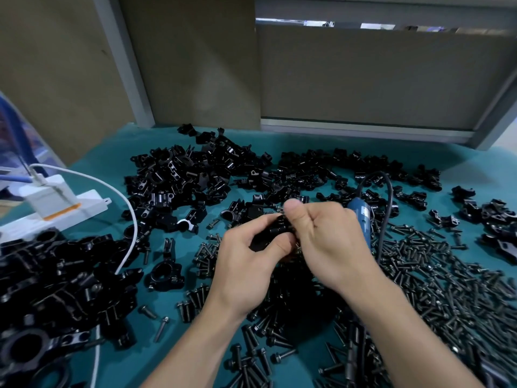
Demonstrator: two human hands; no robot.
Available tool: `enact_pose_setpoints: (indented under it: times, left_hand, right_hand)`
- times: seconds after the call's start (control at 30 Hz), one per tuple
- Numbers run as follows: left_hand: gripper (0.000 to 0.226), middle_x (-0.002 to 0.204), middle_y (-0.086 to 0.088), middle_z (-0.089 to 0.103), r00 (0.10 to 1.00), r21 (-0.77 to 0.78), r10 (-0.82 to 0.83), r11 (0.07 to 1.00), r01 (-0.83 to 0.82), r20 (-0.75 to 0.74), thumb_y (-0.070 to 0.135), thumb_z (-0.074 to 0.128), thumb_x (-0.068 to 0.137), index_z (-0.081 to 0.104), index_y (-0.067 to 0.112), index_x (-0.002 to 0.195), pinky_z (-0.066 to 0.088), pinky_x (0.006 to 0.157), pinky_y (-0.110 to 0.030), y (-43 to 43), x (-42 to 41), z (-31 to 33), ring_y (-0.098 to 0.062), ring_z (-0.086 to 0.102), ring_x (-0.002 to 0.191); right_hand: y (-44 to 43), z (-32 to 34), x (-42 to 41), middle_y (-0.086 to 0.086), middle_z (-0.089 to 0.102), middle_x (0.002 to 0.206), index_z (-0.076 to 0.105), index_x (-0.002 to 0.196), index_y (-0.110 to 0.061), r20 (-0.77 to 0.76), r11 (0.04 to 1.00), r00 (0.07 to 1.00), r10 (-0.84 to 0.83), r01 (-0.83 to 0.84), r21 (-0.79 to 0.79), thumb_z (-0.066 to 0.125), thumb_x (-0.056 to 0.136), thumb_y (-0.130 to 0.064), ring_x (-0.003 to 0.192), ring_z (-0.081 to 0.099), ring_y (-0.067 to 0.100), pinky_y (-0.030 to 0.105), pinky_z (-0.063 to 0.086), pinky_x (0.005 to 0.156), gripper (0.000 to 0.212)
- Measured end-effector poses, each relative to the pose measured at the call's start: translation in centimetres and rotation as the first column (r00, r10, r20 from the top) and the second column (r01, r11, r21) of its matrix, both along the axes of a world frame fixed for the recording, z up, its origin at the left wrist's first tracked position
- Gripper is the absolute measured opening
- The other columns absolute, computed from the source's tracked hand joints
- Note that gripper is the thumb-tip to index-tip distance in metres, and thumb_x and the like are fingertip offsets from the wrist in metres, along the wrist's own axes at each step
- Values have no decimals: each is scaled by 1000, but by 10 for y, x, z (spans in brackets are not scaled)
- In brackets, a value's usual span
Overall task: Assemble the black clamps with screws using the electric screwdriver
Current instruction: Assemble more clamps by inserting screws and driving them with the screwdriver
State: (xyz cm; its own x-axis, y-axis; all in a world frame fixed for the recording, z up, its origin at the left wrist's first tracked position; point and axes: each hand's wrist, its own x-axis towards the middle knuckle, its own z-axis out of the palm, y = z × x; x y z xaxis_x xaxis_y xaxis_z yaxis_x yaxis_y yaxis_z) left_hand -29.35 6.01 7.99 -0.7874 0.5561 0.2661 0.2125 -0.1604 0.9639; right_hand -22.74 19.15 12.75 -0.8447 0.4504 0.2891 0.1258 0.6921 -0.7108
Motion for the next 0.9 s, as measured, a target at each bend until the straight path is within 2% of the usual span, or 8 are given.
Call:
enact_pose_setpoints:
  times: [0.17, 0.27, 0.37, 0.53, 0.67, 0.73, 0.83, 0.9]
  left_hand:
    - [16, 95, -1, 80, 1000, 37, 20, 999, -20, -1, 33, 72, 91, 81, 34, 103, 64, 83, -43, -1, -4, 1, -24, 77, 89]
    - [21, 99, 2, 80, 1000, 31, 29, 999, -29, 6, 35, 71, 89, 80, 36, 108, 63, 84, -38, -1, -3, -2, -20, 77, 93]
    - [29, 106, 2, 80, 999, 10, 45, 999, -46, 14, 38, 71, 87, 79, 31, 114, 61, 93, -48, -2, -4, -3, -21, 76, 101]
    - [22, 104, 1, 81, 999, 5, 35, 999, -35, 7, 36, 72, 90, 80, 32, 110, 62, 89, -41, -2, -5, -1, -21, 77, 99]
    - [40, 111, 5, 79, 998, -69, 67, 995, -68, -23, 46, 74, 83, 79, 28, 119, 58, 99, -46, -5, -7, -7, -18, 74, 109]
    - [48, 118, 13, 77, 991, -121, 107, 986, -116, -79, 51, 73, 79, 77, 33, 123, 54, 105, -43, -8, -7, -7, -9, 69, 117]
    - [31, 109, 18, 78, 989, -117, 97, 987, -109, -110, 47, 71, 81, 77, 49, 111, 57, 97, -38, -6, -8, -4, -6, 72, 108]
    - [32, 108, 14, 79, 991, -105, 102, 988, -112, -91, 47, 72, 81, 78, 43, 112, 58, 97, -45, -6, -10, -3, -10, 74, 106]
  right_hand:
    - [19, 17, 8, -5, 70, 67, 67, 87, -31, 105, 978, 974, 202, -194, -83, 60, 101, -30, 60, 63, 10, 32, 53, 64, 16]
    - [11, 15, 3, -10, 57, 55, 60, 72, -25, 127, 985, 977, 169, -170, 3, 56, 103, -31, 50, 48, 6, 20, 39, 50, 32]
    - [6, 10, 1, -9, 45, 47, 47, 61, -18, 143, 991, 982, 124, -129, 29, 46, 106, -37, 47, 39, 9, 26, 32, 49, 48]
    - [15, 17, 10, -5, 62, 62, 58, 86, -29, 128, 964, 956, 264, -258, -58, 55, 105, -28, 53, 45, 4, 20, 39, 52, 19]
    - [7, 11, 5, -4, 49, 55, 51, 70, -21, 133, 972, 969, 210, -222, 78, 52, 105, -25, 53, 42, 10, 25, 33, 50, 35]
    - [3, 8, 2, -6, 41, 51, 43, 62, -15, 133, 986, 978, 162, -165, 9, 47, 105, -26, 52, 37, 11, 31, 31, 52, 44]
    - [7, 7, 5, 0, 47, 52, 50, 68, -11, 165, 980, 967, 195, -186, -72, 45, 107, -37, 49, 39, 9, 33, 34, 52, 47]
    - [7, 10, 7, 4, 54, 57, 55, 68, -21, 155, 973, 961, 230, -228, -31, 48, 107, -35, 50, 43, 7, 30, 37, 52, 42]
